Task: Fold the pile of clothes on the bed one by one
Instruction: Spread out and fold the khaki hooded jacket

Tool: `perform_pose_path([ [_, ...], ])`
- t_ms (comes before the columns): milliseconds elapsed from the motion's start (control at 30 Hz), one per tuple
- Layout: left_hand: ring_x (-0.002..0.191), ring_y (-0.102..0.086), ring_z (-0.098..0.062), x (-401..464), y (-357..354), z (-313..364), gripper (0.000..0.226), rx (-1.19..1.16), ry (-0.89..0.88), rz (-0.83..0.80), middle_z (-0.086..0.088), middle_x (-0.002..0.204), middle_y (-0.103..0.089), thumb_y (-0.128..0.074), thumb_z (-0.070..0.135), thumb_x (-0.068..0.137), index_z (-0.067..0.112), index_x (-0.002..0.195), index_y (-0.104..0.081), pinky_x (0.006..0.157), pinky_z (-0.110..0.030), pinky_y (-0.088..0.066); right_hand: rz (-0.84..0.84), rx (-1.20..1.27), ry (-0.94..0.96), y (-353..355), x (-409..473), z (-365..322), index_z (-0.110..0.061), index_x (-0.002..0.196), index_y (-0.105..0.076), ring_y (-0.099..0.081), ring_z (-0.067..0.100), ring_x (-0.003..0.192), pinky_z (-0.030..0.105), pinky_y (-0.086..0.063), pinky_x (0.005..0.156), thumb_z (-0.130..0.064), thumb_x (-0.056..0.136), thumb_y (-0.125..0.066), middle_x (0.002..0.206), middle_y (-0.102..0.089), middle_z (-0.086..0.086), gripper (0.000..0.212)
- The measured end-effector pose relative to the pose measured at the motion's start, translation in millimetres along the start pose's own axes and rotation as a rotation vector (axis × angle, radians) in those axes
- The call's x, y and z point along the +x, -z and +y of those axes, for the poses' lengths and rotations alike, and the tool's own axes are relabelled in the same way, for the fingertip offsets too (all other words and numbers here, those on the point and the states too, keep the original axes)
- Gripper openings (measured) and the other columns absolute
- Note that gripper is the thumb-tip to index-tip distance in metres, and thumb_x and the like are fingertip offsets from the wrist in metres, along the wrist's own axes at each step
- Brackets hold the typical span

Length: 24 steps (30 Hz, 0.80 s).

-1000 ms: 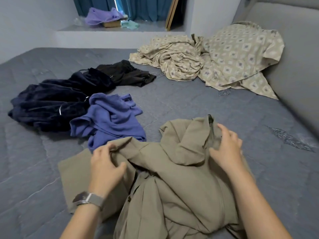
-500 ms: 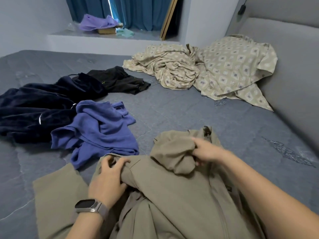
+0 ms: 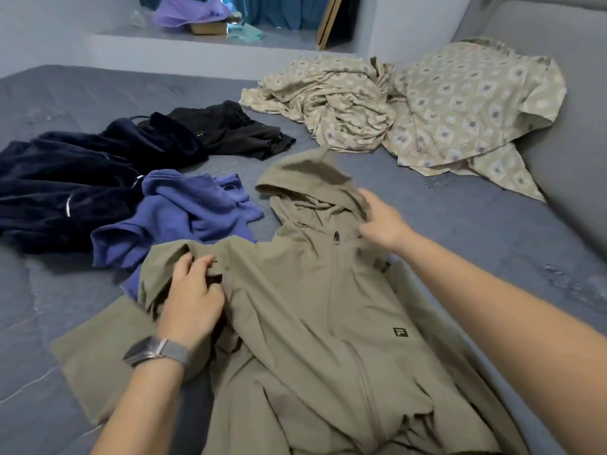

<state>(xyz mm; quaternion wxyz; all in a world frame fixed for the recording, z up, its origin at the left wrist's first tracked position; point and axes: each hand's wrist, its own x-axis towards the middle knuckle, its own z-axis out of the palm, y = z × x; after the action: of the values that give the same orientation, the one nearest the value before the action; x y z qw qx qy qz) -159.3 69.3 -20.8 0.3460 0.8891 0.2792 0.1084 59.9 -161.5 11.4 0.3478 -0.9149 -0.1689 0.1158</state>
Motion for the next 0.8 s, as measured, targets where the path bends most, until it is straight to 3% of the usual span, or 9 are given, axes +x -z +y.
perform_pose_path([
  [133, 0.114, -0.048, -0.037, -32, 4, 21, 0.046, -0.025, 0.119, 0.285, -0.016, 0.138, -0.038, -0.062, 0.018, 0.083, 0.005, 0.125, -0.049, 0.094, -0.041, -0.039, 0.309, -0.045, -0.227, -19, -89, 64, -0.015, 0.136, -0.048, -0.048, 0.031, 0.127, 0.038, -0.038, 0.101, -0.018, 0.082, -0.063, 0.135, -0.055, 0.011, 0.056],
  [200, 0.111, -0.053, -0.038, -38, 7, 10, 0.057, -0.031, 0.274, 0.162, -0.024, 0.126, -0.052, -0.067, 0.037, 0.079, -0.003, 0.117, -0.051, 0.091, -0.039, -0.042, 0.259, -0.197, -0.435, -12, -128, 100, -0.020, 0.136, -0.044, -0.044, 0.034, 0.129, 0.047, -0.036, 0.104, -0.051, 0.073, -0.068, 0.137, -0.052, 0.009, 0.074],
  [267, 0.101, -0.062, -0.036, -53, 9, -1, 0.083, -0.044, 0.411, -0.171, -0.021, 0.108, -0.065, -0.061, 0.072, 0.065, -0.002, 0.101, -0.060, 0.086, -0.038, -0.051, 0.107, -0.290, -0.562, -6, -165, 116, -0.021, 0.130, -0.048, -0.047, 0.031, 0.126, 0.044, -0.039, 0.100, -0.078, 0.058, -0.058, 0.132, -0.055, 0.006, 0.092],
  [333, 0.096, -0.064, -0.027, -72, 6, -4, 0.075, -0.121, 0.470, -0.437, -0.010, 0.097, -0.066, -0.064, 0.077, 0.062, 0.007, 0.090, -0.059, 0.083, -0.033, -0.052, 0.004, -0.150, -0.523, -5, -192, 112, -0.019, 0.110, -0.056, -0.056, 0.020, 0.112, 0.031, -0.043, 0.086, -0.063, 0.073, -0.065, 0.118, -0.063, 0.003, 0.058],
  [400, 0.082, -0.059, -0.018, -83, -3, -13, 0.051, -0.085, 0.376, -0.487, 0.002, 0.081, -0.061, -0.074, 0.063, 0.067, 0.018, 0.081, -0.055, 0.073, -0.026, -0.045, -0.078, 0.023, -0.403, -4, -194, 102, -0.017, 0.100, -0.064, -0.057, 0.011, 0.101, 0.024, -0.042, 0.077, -0.032, 0.090, -0.064, 0.112, -0.067, 0.002, 0.018],
  [433, 0.070, -0.052, -0.016, -86, -7, -16, 0.046, -0.063, 0.306, -0.482, 0.005, 0.070, -0.055, -0.076, 0.058, 0.068, 0.019, 0.072, -0.051, 0.066, -0.027, -0.040, -0.071, 0.045, -0.351, -1, -188, 99, -0.013, 0.105, -0.066, -0.057, 0.011, 0.101, 0.023, -0.041, 0.078, -0.025, 0.093, -0.061, 0.115, -0.068, 0.004, 0.018],
  [533, 0.059, -0.044, -0.016, -85, -14, -26, 0.040, -0.076, 0.198, -0.366, 0.000, 0.055, -0.049, -0.071, 0.039, 0.077, 0.013, 0.058, -0.047, 0.060, -0.032, -0.034, 0.069, 0.057, -0.200, 30, -162, 86, -0.007, 0.115, -0.065, -0.058, 0.016, 0.106, 0.023, -0.040, 0.081, -0.018, 0.096, -0.057, 0.115, -0.066, 0.006, 0.024],
  [700, 0.079, -0.058, -0.038, -69, 5, -31, 0.028, -0.098, 0.231, 0.128, -0.028, 0.077, -0.062, -0.058, 0.014, 0.093, -0.009, 0.078, -0.060, 0.066, -0.038, -0.036, 0.120, -0.268, -0.139, 97, -96, 66, -0.009, 0.102, -0.068, -0.060, 0.030, 0.108, 0.033, -0.042, 0.083, -0.026, 0.095, -0.058, 0.111, -0.068, 0.013, 0.021],
  [800, 0.088, -0.056, -0.048, -52, 7, -37, 0.018, -0.013, 0.216, 0.282, -0.031, 0.086, -0.061, -0.056, 0.009, 0.092, -0.007, 0.085, -0.059, 0.070, -0.043, -0.038, 0.354, -0.301, -0.172, 100, -75, 63, -0.009, 0.099, -0.062, -0.056, 0.037, 0.110, 0.035, -0.040, 0.080, -0.023, 0.096, -0.053, 0.110, -0.065, 0.019, 0.017],
])
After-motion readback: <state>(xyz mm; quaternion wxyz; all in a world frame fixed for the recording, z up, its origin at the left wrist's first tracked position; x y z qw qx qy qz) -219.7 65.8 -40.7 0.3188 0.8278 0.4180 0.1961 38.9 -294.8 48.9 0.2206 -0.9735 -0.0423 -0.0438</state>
